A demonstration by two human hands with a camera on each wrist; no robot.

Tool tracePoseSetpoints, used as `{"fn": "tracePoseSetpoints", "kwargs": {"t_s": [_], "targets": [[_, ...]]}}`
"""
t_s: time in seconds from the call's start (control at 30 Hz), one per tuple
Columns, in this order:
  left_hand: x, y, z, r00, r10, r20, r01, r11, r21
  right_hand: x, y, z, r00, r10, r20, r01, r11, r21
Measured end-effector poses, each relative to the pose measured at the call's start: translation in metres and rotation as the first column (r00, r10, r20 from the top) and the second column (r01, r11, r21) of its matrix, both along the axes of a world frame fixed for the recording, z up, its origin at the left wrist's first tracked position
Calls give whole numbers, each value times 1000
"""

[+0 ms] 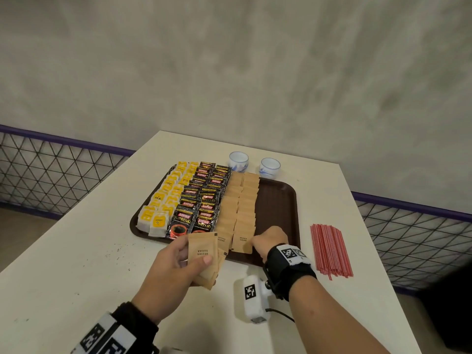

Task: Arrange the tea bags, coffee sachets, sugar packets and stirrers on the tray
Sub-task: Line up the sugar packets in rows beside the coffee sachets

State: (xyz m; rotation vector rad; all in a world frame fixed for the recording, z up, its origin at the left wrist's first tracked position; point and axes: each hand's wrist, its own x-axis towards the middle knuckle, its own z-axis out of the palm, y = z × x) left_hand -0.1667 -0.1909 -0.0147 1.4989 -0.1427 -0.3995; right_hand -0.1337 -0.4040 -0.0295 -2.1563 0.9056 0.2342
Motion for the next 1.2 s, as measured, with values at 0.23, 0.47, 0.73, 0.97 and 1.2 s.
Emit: {"fn": "tracePoseSetpoints", "kwargs": {"t_s": [0.23, 0.47, 0.73, 0.97, 1.2], "targets": [[3, -13, 4, 997, -75, 24, 75, 997, -34, -36, 26, 59, 812, 358, 462, -520, 802, 293], [-1, -19, 4, 990, -125, 66, 125, 992, 2, -54, 16, 55, 748, 367, 553, -498, 861, 101], [0, 7, -4, 998, -33, 59, 33, 999, 16, -75, -11, 43, 786, -347, 512, -226, 610, 760], [0, 15, -6, 999, -21, 40, 21, 1000, -8, -85, -9, 35, 762, -259, 594, -219, 760, 612], [0, 14, -7, 998, -24, 52, 23, 1000, 21, -84, -11, 31, 731, -325, 601, -144, 787, 600]]}}
